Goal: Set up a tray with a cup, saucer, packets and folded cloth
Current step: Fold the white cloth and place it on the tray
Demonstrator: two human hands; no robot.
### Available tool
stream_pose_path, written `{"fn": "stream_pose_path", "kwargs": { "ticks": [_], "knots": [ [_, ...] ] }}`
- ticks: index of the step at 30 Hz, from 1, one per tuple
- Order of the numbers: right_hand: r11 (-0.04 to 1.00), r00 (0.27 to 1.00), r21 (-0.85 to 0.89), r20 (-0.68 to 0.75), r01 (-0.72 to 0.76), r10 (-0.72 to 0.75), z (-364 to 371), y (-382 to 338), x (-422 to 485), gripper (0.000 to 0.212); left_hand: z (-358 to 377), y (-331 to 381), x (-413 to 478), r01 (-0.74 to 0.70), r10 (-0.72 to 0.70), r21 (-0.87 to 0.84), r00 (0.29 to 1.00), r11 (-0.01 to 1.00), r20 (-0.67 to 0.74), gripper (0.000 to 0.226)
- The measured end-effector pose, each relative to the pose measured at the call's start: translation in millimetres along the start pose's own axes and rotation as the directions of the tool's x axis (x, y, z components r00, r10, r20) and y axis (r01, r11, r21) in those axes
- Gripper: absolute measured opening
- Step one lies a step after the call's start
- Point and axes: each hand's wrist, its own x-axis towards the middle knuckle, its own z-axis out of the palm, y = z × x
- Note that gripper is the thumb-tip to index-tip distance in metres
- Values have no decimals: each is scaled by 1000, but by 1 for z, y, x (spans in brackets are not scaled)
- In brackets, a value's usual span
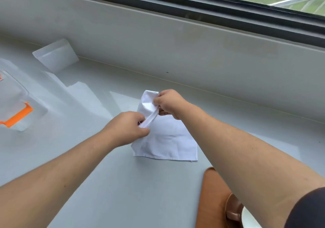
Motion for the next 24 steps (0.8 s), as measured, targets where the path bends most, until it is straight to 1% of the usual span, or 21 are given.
{"fn": "stream_pose_path", "kwargs": {
  "ticks": [3,6,8,11,13,16,20,24],
  "knots": [
    [1000,998,-14,-65,-7,6,-24,13,-2,11,28,27,-3,-38,36,-28,998,999,-60,32],
    [999,989,-35,-143,-30,25,-49,31,-6,9,57,48,-3,-37,26,-117,995,992,-96,32],
    [999,983,-25,-178,-48,43,-62,45,-10,9,76,60,-3,-21,6,-165,996,986,-90,30],
    [997,977,25,-201,-72,75,-79,66,-16,13,102,79,-2,-15,5,-218,999,976,-47,19],
    [995,974,48,-207,-83,92,-87,79,-19,17,118,89,-1,-14,8,-233,1000,972,-26,12],
    [994,970,56,-218,-96,106,-96,97,-21,23,136,101,0,-12,9,-230,1000,973,-14,7],
    [994,964,11,-243,-112,112,-98,111,-21,35,152,108,5,13,-10,-241,1000,971,15,15],
    [992,958,-60,-272,-110,89,-93,120,-21,42,163,108,12,29,-14,-245,998,969,62,27]
  ]
}}
